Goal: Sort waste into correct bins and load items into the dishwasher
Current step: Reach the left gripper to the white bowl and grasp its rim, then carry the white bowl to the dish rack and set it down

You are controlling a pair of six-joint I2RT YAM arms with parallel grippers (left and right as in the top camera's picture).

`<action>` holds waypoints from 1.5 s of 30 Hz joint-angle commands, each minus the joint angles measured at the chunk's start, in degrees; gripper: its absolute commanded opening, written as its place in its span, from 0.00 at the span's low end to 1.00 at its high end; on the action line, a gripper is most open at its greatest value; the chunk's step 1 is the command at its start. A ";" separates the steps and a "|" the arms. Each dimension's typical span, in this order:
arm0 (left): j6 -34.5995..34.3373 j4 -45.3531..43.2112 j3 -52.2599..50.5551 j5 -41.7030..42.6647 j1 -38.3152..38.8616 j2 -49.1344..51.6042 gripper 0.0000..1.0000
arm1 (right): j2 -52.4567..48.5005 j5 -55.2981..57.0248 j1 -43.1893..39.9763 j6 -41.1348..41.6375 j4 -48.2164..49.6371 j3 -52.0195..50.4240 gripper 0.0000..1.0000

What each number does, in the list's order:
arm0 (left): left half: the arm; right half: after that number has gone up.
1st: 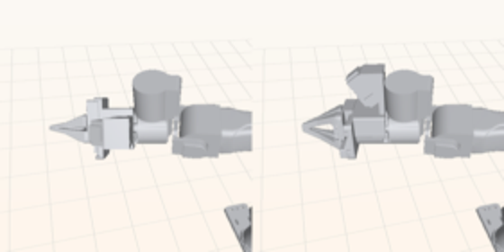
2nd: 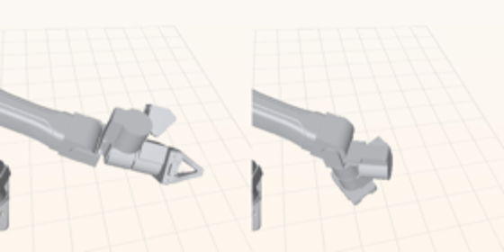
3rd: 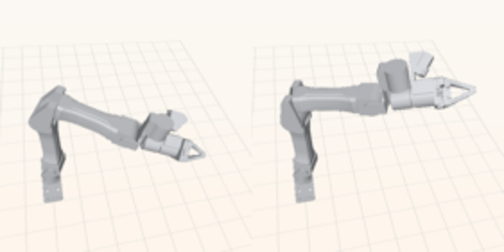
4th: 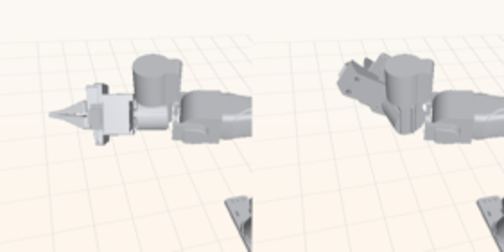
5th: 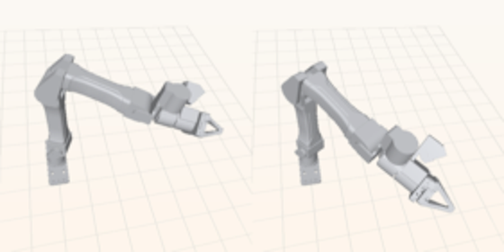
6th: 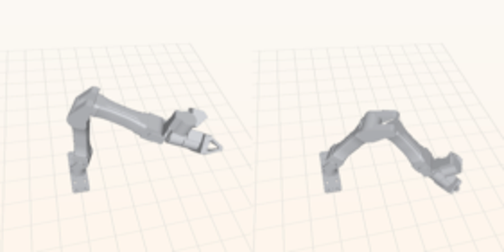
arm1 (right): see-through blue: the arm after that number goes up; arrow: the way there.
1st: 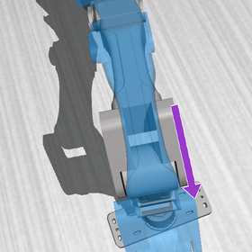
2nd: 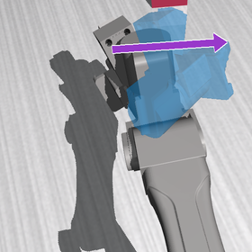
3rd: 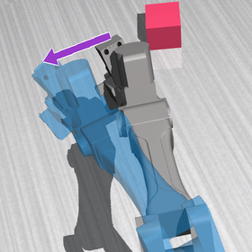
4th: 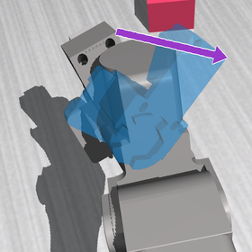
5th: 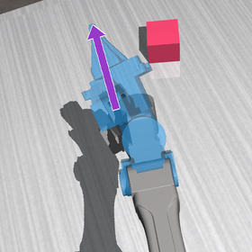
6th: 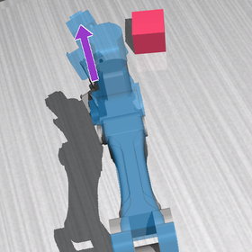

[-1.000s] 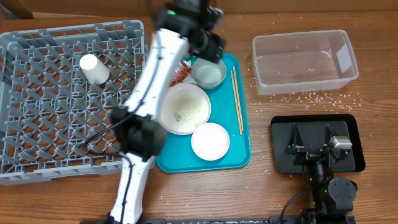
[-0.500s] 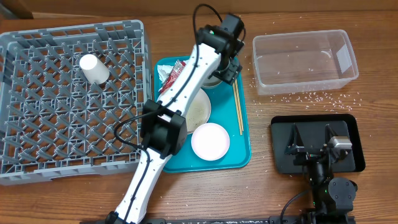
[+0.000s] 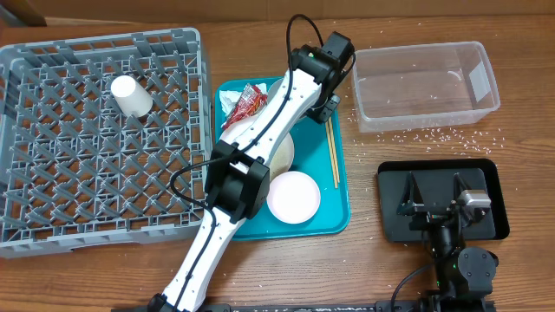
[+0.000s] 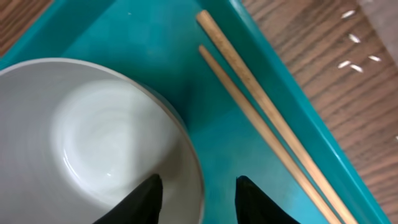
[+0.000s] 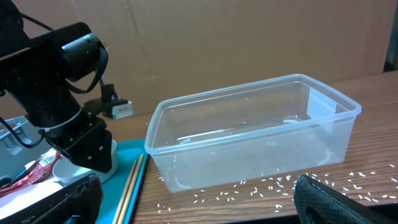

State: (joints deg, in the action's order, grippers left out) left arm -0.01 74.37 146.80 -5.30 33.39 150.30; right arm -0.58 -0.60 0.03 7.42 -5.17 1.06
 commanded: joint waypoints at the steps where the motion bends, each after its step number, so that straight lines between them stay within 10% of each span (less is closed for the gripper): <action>1: -0.92 -0.76 -2.34 -1.25 -0.37 1.46 0.38 | 0.42 0.55 -0.11 -0.35 0.33 -0.59 1.00; 11: -1.79 0.37 -1.81 0.55 -0.31 1.38 0.05 | 0.42 0.55 -0.11 -0.35 0.33 -0.59 1.00; 29: -7.61 16.09 18.32 11.32 -7.48 -11.39 0.04 | 0.42 0.55 -0.11 -0.35 0.33 -0.59 1.00; 45: -7.17 22.45 -0.35 27.08 -39.28 -30.60 0.04 | 0.42 0.55 -0.11 -0.35 0.33 -0.59 1.00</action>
State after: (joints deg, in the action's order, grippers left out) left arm -9.54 96.44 153.47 14.59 -2.13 125.54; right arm -0.58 -0.60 0.03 7.42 -5.15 1.06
